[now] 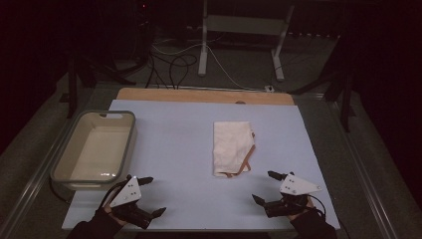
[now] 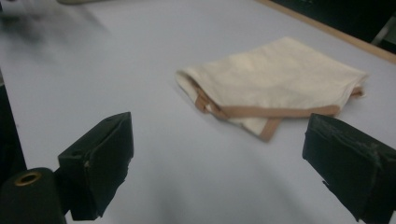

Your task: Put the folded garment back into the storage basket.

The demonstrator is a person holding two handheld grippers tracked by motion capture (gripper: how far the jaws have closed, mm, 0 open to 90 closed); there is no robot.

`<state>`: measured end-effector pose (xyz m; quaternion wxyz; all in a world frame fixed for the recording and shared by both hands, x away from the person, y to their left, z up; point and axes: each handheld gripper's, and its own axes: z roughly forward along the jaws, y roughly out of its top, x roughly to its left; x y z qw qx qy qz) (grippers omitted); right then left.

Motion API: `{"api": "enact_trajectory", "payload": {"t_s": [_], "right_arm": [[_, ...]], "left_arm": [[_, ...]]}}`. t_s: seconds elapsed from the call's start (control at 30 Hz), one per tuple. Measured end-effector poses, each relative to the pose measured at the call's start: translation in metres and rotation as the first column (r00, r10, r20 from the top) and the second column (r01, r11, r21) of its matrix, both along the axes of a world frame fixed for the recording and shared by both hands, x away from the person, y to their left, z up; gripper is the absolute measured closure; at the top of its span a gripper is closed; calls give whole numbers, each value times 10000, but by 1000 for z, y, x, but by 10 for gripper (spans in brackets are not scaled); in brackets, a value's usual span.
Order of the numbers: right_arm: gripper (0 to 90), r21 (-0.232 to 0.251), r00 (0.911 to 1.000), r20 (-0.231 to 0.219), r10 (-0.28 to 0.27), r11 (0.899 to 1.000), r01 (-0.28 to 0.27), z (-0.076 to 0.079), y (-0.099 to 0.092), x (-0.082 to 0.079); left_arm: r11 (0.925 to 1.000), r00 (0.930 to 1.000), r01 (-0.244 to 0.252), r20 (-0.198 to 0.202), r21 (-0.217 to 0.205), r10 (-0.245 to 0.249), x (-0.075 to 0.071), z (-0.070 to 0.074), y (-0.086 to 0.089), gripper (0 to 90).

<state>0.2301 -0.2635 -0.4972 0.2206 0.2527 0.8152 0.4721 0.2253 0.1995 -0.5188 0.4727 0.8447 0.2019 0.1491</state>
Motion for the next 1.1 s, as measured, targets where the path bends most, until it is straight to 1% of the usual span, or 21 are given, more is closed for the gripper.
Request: {"api": "enact_trajectory", "payload": {"t_s": [0.07,0.1,0.13,0.2,0.3,0.53,0.6,0.67,0.7,0.73,0.8,0.87,0.93,1.03,1.1], "right_arm": [[91,40,9999,152,-48,10000,48,8,0,1],[91,159,9998,167,-51,9999,49,11,0,2],[91,260,9998,155,-90,9996,85,15,0,3],[91,400,9996,243,-107,9992,97,21,0,5],[92,365,9990,414,-155,9992,140,28,0,9],[92,402,9987,476,-190,9990,171,42,0,17],[91,354,9984,554,-112,9993,93,45,1,20],[91,373,9986,536,-29,9993,9,48,2,22],[91,368,9984,559,0,9993,-20,49,2,24],[91,292,9983,578,2,9996,-19,49,3,26],[91,315,9983,585,-10,9995,-9,51,4,29],[92,365,9982,596,-22,9993,0,53,5,31],[91,298,9976,691,-2,9996,-19,55,7,34],[92,435,9980,632,16,9990,-44,57,9,39],[92,368,9978,656,61,9993,-85,58,10,42]], "left_arm": [[10000,10000,34,-42,-6,-34,2,4,-2,7],[10000,10000,34,-41,49,-34,3,7,-3,7],[10000,10000,-3,-71,45,3,5,9,-4,7],[9998,9999,-136,-91,170,137,8,13,-6,7],[9996,9998,-154,-105,244,157,12,19,-8,7],[9991,9999,-109,-46,419,111,22,31,-13,7],[9992,9998,-147,-146,384,153,26,33,-12,7],[9991,9996,-148,-218,392,156,29,35,-13,7],[9989,9996,-133,-225,448,144,30,36,-13,7],[9990,9996,-145,-246,420,155,32,37,-14,7],[9992,9995,-139,-291,378,150,35,40,-14,7],[9992,9996,-105,-260,384,115,37,43,-16,7],[9991,9996,-67,-266,413,78,40,45,-18,7],[9990,9995,45,-321,443,-31,44,47,-22,7],[9987,9994,100,-321,490,-84,48,48,-24,7]]}}
